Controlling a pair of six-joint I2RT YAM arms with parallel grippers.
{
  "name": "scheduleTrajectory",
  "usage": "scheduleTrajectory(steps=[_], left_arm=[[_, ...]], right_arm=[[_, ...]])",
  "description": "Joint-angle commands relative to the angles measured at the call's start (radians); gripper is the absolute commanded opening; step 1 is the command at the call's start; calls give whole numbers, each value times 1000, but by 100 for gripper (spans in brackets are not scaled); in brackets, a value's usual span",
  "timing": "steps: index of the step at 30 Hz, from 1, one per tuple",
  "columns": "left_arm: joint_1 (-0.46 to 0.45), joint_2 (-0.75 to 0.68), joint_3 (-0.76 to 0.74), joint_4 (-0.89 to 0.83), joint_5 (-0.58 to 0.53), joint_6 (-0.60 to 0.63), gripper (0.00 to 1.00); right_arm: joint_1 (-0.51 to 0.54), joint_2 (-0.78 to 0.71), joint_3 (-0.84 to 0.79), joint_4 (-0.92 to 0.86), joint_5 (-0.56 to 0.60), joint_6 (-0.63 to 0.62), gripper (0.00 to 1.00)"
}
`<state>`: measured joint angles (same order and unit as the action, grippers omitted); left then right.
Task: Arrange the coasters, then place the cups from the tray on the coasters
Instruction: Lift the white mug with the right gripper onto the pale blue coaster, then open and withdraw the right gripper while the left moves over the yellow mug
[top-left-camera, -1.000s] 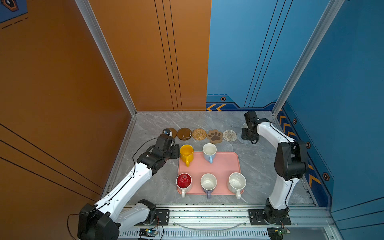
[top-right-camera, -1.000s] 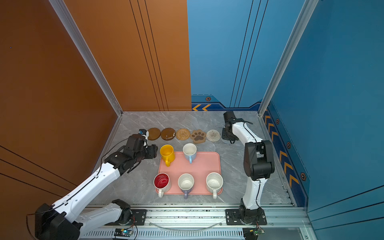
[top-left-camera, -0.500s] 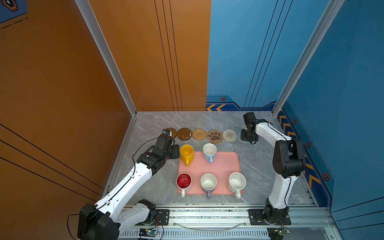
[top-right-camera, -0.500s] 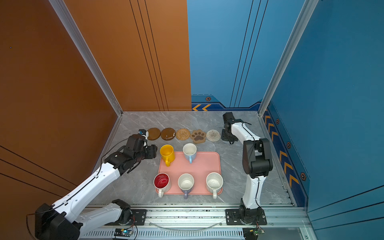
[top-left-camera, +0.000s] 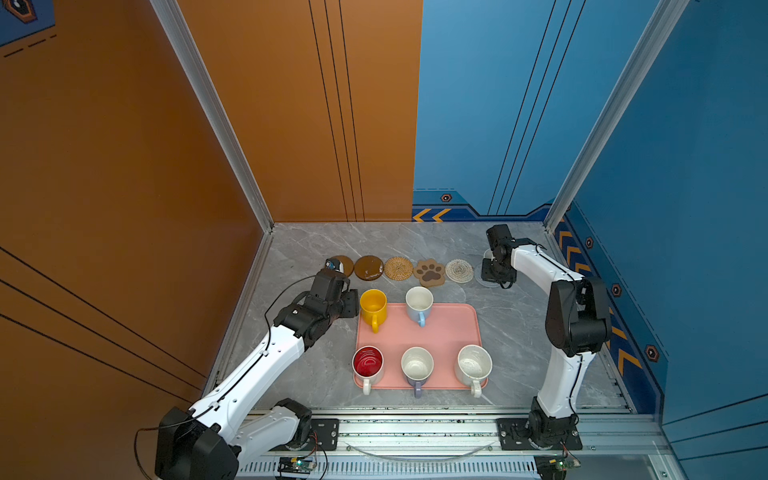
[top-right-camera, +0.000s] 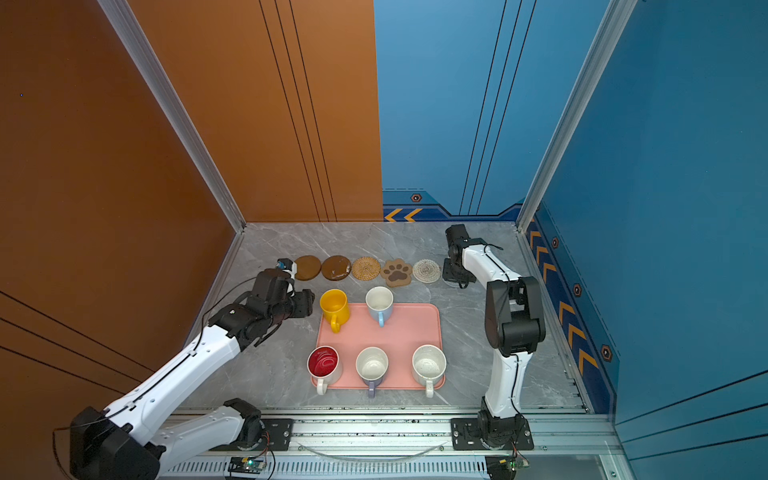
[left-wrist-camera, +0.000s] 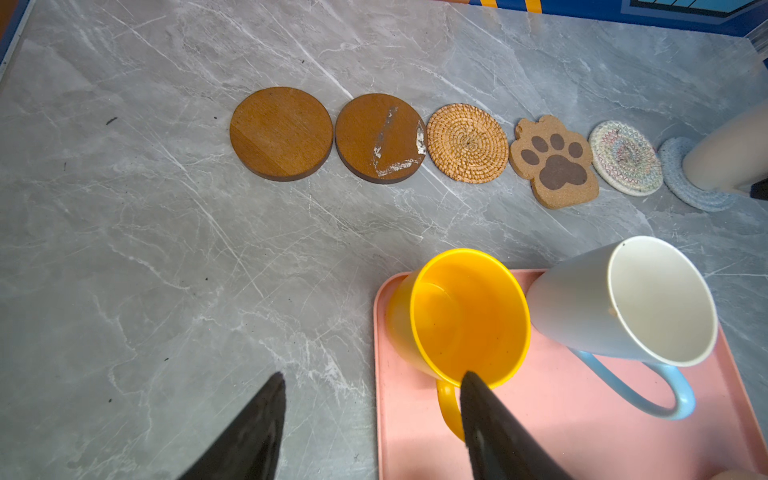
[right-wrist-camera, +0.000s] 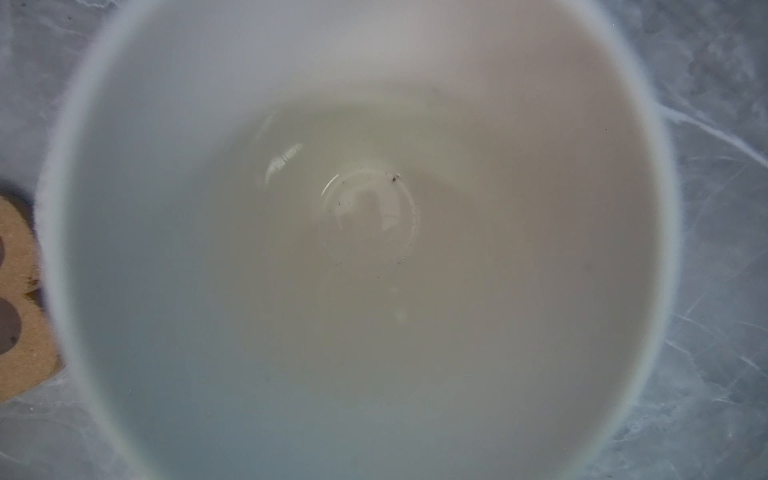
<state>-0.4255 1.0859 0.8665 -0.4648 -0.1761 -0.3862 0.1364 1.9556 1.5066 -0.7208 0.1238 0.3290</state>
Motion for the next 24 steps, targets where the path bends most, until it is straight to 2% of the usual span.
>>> scheduleTrajectory(steps=[1, 10, 15, 20, 24], left_arm=[[4, -12, 17, -26, -23, -5, 68], [3, -21, 13, -34, -28, -6, 68], [3, -38, 5, -33, -27, -7, 68], [2, -63, -3, -38, -22, -13, 68], [1, -66, -6, -40, -11, -13, 68]], right_arm=[[-5, -3, 11, 28, 9, 9, 13], [-3, -30, -4, 27, -4, 19, 39], [-3, -89, -24, 7, 18, 26, 58], [1, -206, -67, -31, 69, 46, 63], [44, -333, -120, -40, 152, 114, 65]])
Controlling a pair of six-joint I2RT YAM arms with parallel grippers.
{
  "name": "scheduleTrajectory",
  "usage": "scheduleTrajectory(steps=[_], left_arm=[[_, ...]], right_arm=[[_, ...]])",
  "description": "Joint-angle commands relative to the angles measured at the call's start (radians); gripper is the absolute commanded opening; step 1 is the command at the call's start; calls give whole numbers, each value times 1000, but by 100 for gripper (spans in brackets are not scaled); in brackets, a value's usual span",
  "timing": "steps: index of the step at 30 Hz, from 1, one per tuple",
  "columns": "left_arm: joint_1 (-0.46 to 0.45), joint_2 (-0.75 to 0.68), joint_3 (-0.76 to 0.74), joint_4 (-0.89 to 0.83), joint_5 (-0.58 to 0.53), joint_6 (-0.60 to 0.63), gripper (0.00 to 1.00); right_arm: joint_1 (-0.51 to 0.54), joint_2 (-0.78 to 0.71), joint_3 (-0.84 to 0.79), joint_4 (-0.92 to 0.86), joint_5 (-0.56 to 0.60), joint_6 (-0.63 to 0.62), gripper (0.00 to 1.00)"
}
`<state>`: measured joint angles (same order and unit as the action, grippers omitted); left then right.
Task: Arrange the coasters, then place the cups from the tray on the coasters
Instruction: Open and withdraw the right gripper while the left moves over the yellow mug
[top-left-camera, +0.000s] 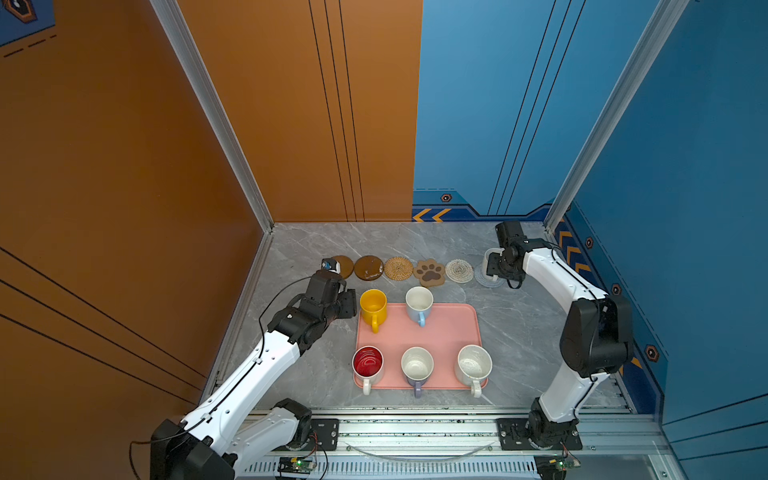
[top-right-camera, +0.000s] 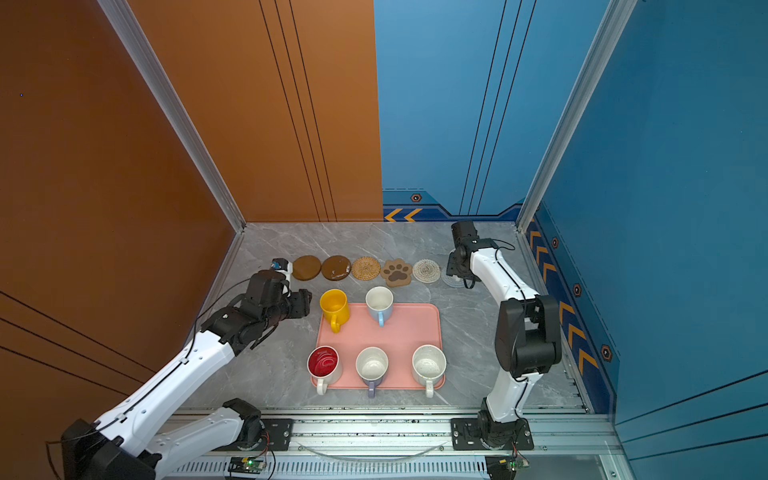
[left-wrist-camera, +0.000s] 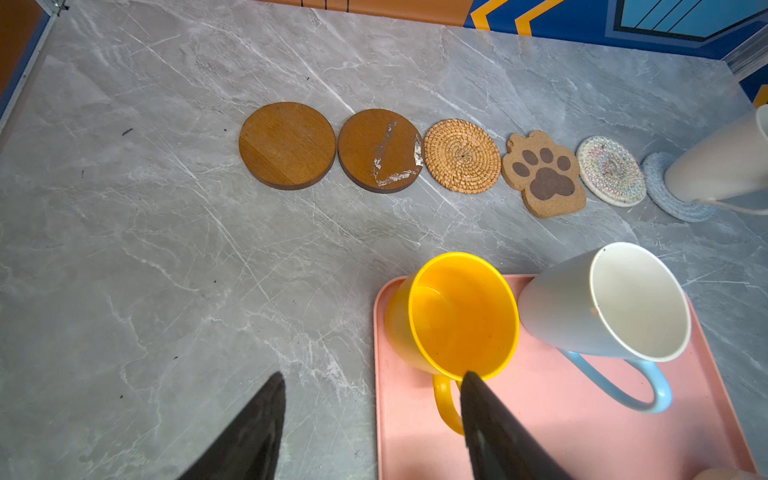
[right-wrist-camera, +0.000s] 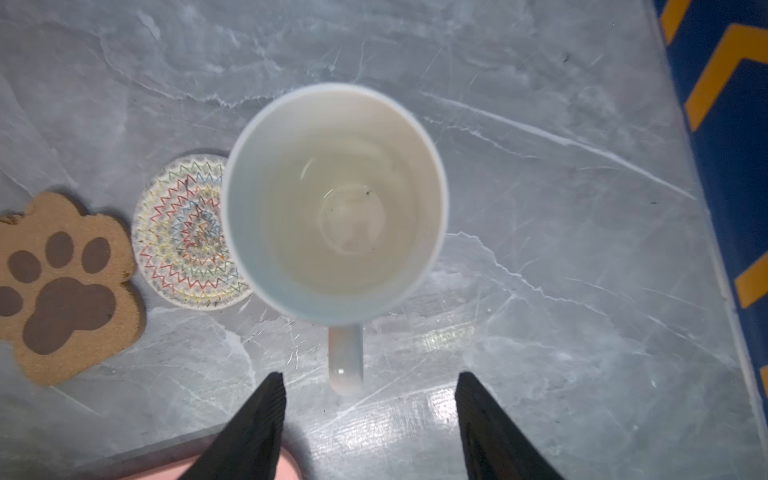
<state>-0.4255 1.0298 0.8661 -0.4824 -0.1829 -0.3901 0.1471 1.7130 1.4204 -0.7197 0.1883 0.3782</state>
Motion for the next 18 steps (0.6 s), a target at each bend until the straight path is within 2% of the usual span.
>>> scheduleTrajectory(steps=[1, 9, 14, 18], left_arm=[[-1, -7, -3, -28, -1, -9, 68], [-47, 34, 31, -109, -26, -22, 67], [-103, 68, 22, -134, -25, -29, 67], [-164, 82, 12, -146, -56, -54, 67]], right_arm=[[52, -119, -45, -41, 111, 85, 65], [261, -348, -142, 30, 295, 259, 68], [335, -478, -289, 92, 350, 293, 71], [345, -566, -402, 126, 361, 312, 71]])
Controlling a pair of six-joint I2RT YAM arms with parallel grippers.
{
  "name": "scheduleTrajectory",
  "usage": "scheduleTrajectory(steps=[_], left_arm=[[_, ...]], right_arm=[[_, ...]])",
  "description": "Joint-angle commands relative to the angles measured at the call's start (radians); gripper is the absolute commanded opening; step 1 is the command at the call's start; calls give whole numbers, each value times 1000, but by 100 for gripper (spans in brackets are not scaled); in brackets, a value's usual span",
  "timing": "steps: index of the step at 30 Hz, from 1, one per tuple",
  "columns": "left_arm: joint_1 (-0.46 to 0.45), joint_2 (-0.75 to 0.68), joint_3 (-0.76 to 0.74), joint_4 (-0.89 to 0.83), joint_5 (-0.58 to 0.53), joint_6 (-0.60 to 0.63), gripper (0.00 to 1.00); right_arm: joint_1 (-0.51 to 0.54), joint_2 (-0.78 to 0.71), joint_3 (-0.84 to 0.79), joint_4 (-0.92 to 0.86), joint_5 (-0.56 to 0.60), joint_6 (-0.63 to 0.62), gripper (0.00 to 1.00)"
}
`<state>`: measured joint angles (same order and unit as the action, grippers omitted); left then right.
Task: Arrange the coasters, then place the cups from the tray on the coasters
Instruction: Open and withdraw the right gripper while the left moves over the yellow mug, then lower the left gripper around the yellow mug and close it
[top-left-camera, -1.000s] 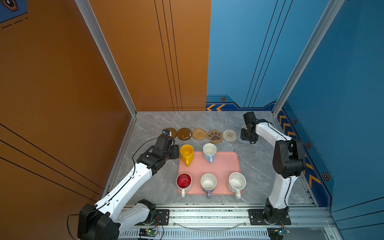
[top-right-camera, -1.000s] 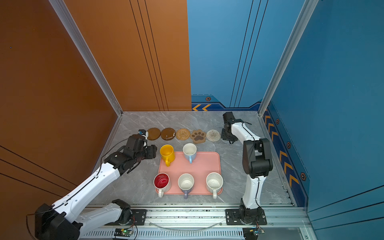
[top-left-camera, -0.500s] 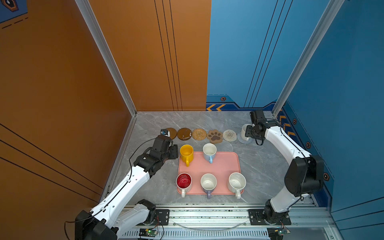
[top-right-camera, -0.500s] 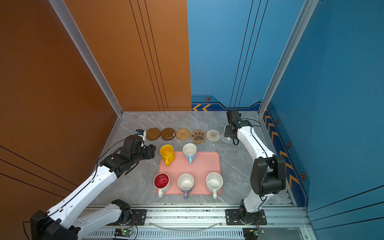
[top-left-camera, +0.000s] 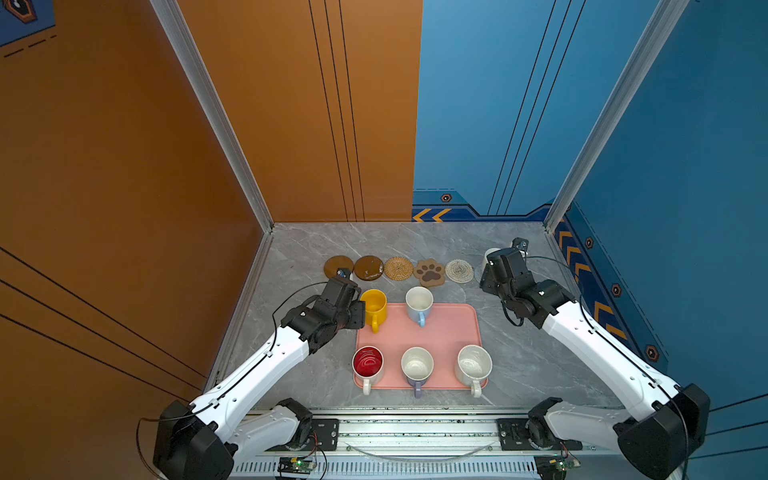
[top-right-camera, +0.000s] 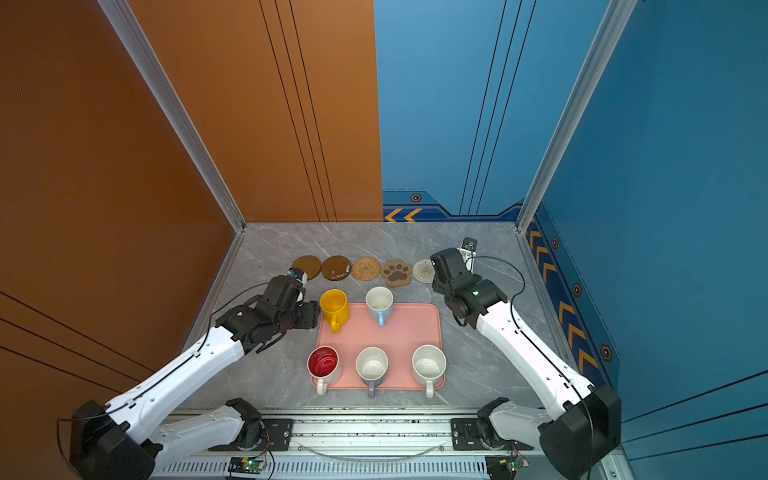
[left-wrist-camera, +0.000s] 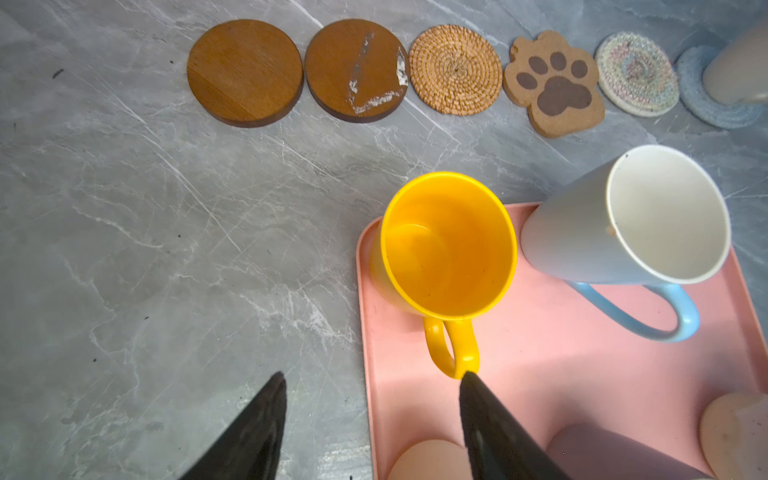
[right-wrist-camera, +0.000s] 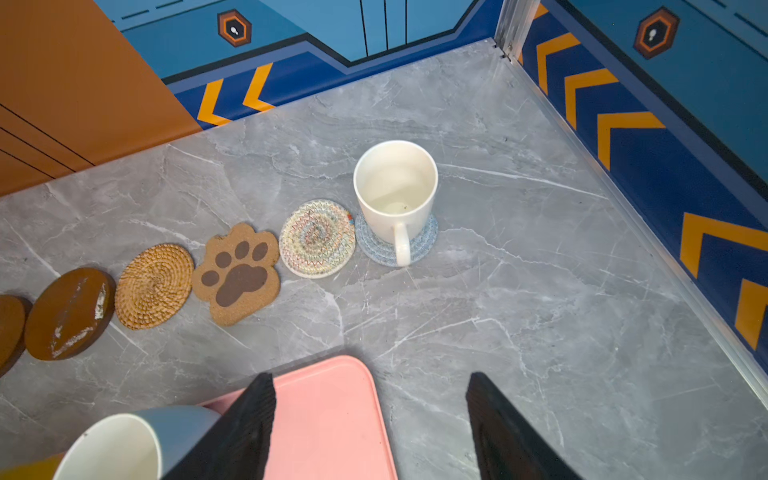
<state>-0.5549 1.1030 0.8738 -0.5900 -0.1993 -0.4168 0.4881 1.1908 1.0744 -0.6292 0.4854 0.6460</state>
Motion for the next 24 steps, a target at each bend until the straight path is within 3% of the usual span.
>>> scheduleTrajectory(steps=[1, 10, 24], left_arm=[[-49, 12, 1, -38, -48, -37, 67], [-165, 89, 4, -40, -116, -115, 67], [-212, 204, 33, 34, -135, -149, 74]], right_arm=[[4, -59, -69, 35, 72, 45, 71], [-2, -120, -142, 71, 75, 43, 74], [-12, -74, -161, 128, 27, 41, 75]])
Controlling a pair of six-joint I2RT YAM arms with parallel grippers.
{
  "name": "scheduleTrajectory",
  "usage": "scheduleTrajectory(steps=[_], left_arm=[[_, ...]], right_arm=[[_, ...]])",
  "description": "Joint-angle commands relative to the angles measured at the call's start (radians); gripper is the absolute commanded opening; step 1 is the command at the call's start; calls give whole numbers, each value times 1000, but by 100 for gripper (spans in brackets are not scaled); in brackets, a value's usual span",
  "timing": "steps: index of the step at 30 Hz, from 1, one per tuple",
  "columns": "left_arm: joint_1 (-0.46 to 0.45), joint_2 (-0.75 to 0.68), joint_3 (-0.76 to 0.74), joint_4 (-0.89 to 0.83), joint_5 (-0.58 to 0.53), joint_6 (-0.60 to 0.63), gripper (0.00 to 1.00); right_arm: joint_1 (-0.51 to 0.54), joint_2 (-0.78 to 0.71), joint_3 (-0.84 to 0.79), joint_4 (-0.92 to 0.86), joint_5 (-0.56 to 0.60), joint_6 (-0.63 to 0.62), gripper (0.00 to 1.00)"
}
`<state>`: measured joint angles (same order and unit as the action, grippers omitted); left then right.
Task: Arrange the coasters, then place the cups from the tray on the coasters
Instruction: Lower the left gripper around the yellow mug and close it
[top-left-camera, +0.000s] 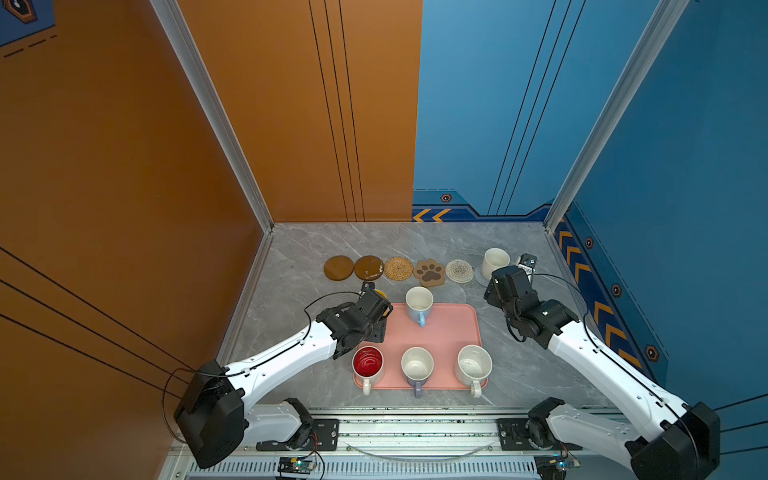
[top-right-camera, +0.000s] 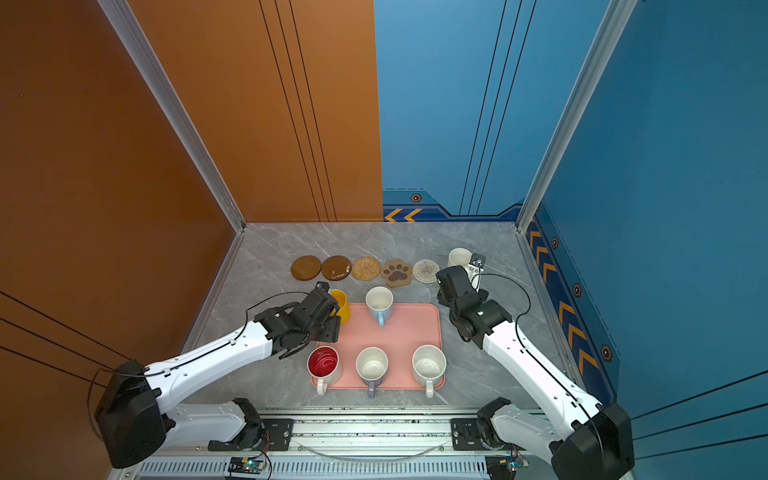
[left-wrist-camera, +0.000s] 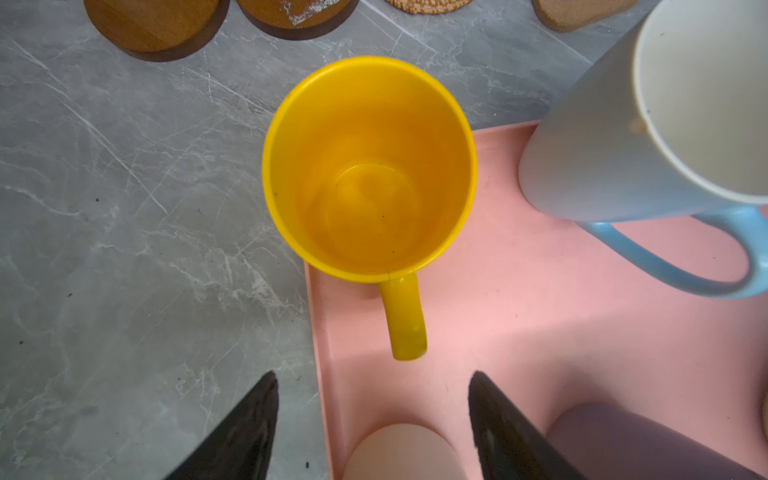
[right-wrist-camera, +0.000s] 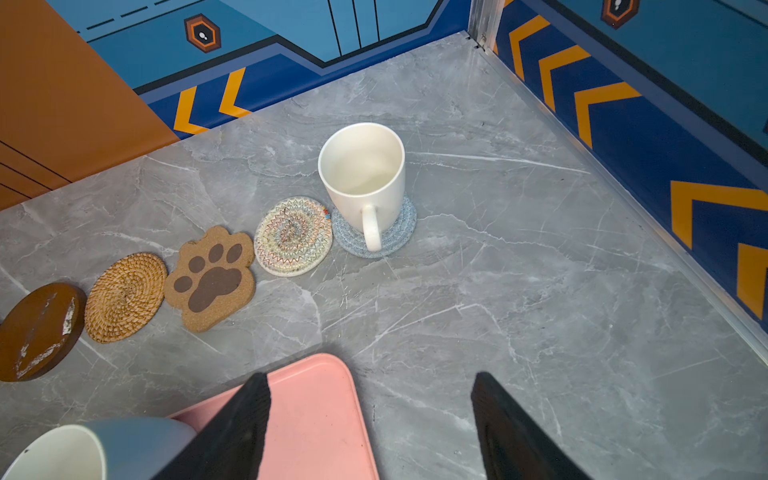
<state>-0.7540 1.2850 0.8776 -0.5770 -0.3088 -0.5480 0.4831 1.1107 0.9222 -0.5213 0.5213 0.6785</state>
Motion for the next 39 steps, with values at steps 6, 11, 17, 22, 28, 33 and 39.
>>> scheduleTrajectory(steps=[6, 11, 17, 22, 28, 33, 39], left_arm=[[-15, 91, 47, 32, -51, -15, 72], [-13, 141, 66, 53, -61, -9, 67], [-8, 183, 80, 70, -69, -6, 61], [0, 209, 87, 78, -67, -7, 56], [10, 229, 85, 81, -67, -18, 50], [26, 229, 67, 104, -64, -27, 46], [41, 238, 67, 129, -41, -21, 41]], right_arm=[[-25, 5, -25, 25, -13, 3, 76], [-35, 6, -33, 30, -14, 3, 76], [-38, 9, -34, 32, -9, -2, 76], [-40, 17, -36, 33, -10, -1, 76], [-43, 30, -35, 40, -16, -1, 76], [-43, 46, -33, 43, -18, -2, 76], [-43, 58, -29, 49, -19, -4, 76]])
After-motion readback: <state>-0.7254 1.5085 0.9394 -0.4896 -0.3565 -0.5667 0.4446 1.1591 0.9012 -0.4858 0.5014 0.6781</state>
